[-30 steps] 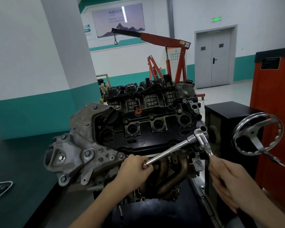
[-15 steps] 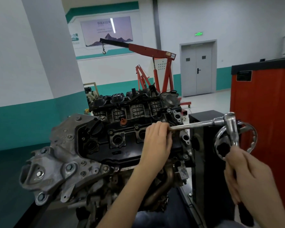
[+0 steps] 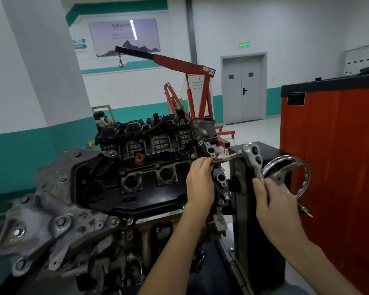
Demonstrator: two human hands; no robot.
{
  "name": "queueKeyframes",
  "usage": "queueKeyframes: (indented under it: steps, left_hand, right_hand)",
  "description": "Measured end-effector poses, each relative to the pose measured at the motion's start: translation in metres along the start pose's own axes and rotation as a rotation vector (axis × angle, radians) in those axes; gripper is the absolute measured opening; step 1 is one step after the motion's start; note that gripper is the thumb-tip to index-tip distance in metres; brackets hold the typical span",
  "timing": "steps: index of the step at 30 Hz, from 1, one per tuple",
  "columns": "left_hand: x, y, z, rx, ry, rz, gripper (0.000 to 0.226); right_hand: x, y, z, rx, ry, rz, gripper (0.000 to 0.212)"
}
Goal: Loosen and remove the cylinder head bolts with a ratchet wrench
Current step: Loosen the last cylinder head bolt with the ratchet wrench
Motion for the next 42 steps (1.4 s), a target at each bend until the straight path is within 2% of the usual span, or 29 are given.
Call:
queueKeyframes:
  steps: [4,7,10,12,14,17,19,21,25,27,29,31,33,36,38,40,42]
  left_hand:
    - [0.008,0.003,-0.014,-0.051,-0.042,0.065,0.014]
    - [0.006,0.011,-0.024,0.006,-0.311,0.062,0.008]
    - [0.01,0.018,-0.032,0.003,-0.584,-0.016,0.017]
    - [0.017,0.019,-0.031,0.054,-0.669,-0.04,0.02]
    - [0.018,0.015,-0.027,0.115,-0.703,-0.011,0.028]
    - [0.012,0.012,-0.018,0.137,-0.767,-0.011,0.033]
    - [0.009,0.011,-0.016,0.107,-0.807,-0.008,0.037]
    - [0.011,0.012,-0.016,0.099,-0.837,-0.007,0.042]
    - [0.016,0.019,-0.018,0.175,-0.825,-0.023,0.037]
    - [0.014,0.021,-0.019,0.202,-0.8,-0.024,0.032]
    - [0.017,0.019,-0.018,0.17,-0.829,-0.054,0.028]
    - [0.021,0.013,-0.016,0.127,-0.874,-0.084,0.025]
    - [0.023,0.011,-0.011,0.111,-0.887,-0.086,0.027]
    - [0.02,0.011,-0.006,0.078,-0.921,-0.09,0.024]
    - [0.018,0.011,-0.005,0.062,-0.939,-0.076,0.031]
    - [0.021,0.012,-0.006,0.069,-0.956,-0.056,0.041]
    - [0.022,0.013,-0.01,0.106,-0.945,-0.041,0.042]
  right_hand:
    - [0.015,0.021,-0.001,0.149,-0.198,-0.095,0.045]
    - [0.023,0.045,0.004,0.205,-0.396,-0.115,0.036]
    - [0.025,0.065,0.026,0.31,-0.537,-0.059,0.032]
    - [0.018,0.066,0.04,0.332,-0.566,-0.041,0.032]
    - [0.008,0.055,0.049,0.323,-0.454,-0.019,0.032]
    - [-0.002,0.035,0.054,0.387,-0.069,0.11,0.028]
    - [-0.006,0.026,0.058,0.48,0.215,0.199,0.029]
    - [-0.009,0.026,0.057,0.614,0.26,0.246,0.032]
    - [-0.021,0.067,0.019,0.805,-0.223,0.174,0.025]
    - [-0.021,0.095,-0.005,0.79,-0.428,0.083,0.021]
    - [-0.014,0.115,-0.018,0.725,-0.608,-0.033,0.026]
    - [-0.009,0.117,-0.016,0.658,-0.685,-0.062,0.028]
    - [-0.015,0.093,-0.003,0.589,-0.559,0.016,0.025]
    - [-0.015,0.026,0.041,0.467,-0.079,0.126,0.018]
    - [0.001,-0.003,0.079,0.36,0.141,0.166,0.015]
    - [0.016,-0.008,0.109,0.308,0.281,0.221,0.013]
    - [0.017,-0.003,0.116,0.338,0.266,0.222,0.013]
Point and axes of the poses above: each hand's wrist, its own y-axis towards the middle knuckle, its own z-axis out of the palm, x = y × z, the point moved 3 cm from there along y, towards the middle knuckle, and after that the axes turned 15 degrees about x, right-handed, at the moved point
